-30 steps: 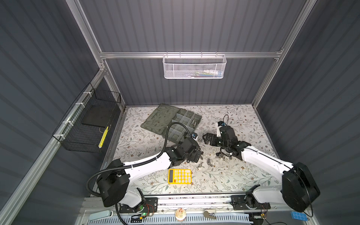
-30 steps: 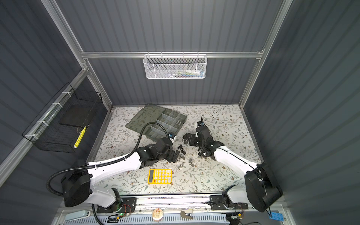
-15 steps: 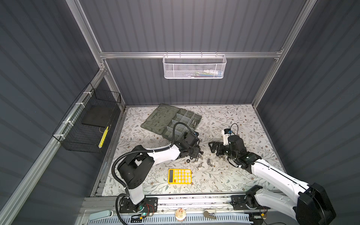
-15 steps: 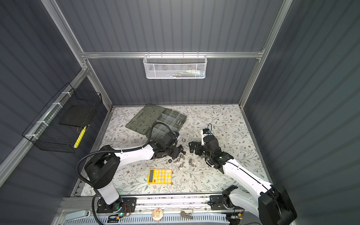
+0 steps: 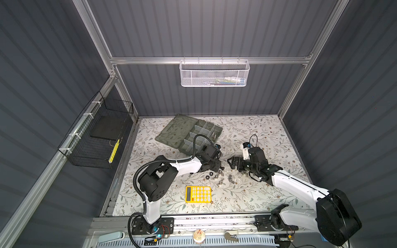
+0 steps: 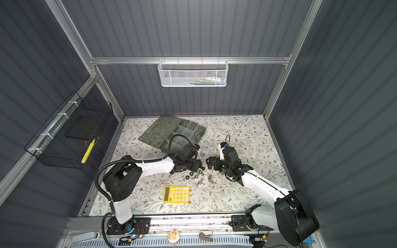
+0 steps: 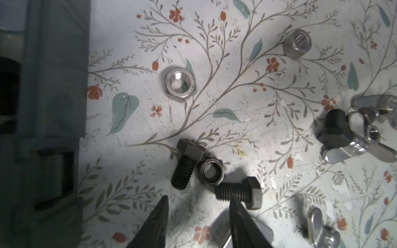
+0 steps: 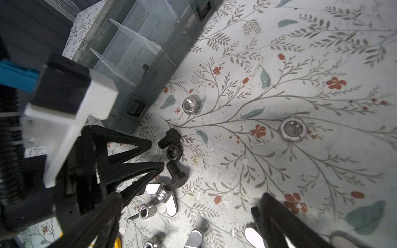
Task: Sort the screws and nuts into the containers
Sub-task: 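Lower the left gripper onto a black bolt beside the organizer edge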
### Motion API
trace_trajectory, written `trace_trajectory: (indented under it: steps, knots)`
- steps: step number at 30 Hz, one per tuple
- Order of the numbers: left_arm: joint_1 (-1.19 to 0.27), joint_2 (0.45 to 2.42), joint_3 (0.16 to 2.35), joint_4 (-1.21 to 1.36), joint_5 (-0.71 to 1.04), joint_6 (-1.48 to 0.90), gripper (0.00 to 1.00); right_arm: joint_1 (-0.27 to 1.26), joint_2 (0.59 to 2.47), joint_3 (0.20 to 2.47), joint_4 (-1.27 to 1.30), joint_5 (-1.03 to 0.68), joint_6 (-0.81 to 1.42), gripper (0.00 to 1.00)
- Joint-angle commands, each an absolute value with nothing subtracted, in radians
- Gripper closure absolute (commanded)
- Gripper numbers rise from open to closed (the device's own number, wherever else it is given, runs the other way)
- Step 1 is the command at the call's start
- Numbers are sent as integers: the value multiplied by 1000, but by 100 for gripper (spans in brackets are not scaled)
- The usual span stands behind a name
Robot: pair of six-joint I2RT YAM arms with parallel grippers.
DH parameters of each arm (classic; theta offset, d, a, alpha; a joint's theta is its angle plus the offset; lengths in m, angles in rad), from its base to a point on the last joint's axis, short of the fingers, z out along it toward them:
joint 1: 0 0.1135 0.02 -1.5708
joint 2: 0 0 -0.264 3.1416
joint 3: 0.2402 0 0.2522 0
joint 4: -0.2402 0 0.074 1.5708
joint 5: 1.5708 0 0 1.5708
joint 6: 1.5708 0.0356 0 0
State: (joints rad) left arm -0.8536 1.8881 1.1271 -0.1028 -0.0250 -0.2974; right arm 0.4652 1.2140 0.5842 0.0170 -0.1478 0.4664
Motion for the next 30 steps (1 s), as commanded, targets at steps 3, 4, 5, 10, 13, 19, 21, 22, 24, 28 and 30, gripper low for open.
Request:
trace_trajectory:
  steps: [3,4,5,10,13,19,21,22,24,28,30]
  knots:
    - [-843,1912,1160,-88,-11,-286,59,464,1221,611,26,-162,456,1]
    - [-842,1917,1161,-89,-9,-285,60,464,1223,612,25,-162,457,1]
    - [-842,1921,1163,-90,-9,-284,60,464,1224,612,25,-161,457,1]
    - [-838,1917,1164,-87,-20,-278,64,464,1234,620,22,-166,455,1]
    - [-832,1920,1171,-92,-28,-266,65,464,1239,625,19,-166,455,1]
    - [-829,1943,1191,-104,-37,-238,67,465,1241,625,18,-167,457,1]
    - [-829,1955,1197,-107,-41,-234,67,465,1241,624,18,-166,457,1]
    - [-829,1962,1199,-110,-44,-230,68,465,1240,625,18,-166,457,1]
    - [-828,1971,1203,-111,-49,-226,69,465,1241,626,17,-167,457,1]
    - [-823,1985,1208,-107,-55,-221,70,464,1246,628,17,-167,456,1]
    - [-819,1990,1210,-107,-52,-219,70,464,1247,630,15,-168,456,1]
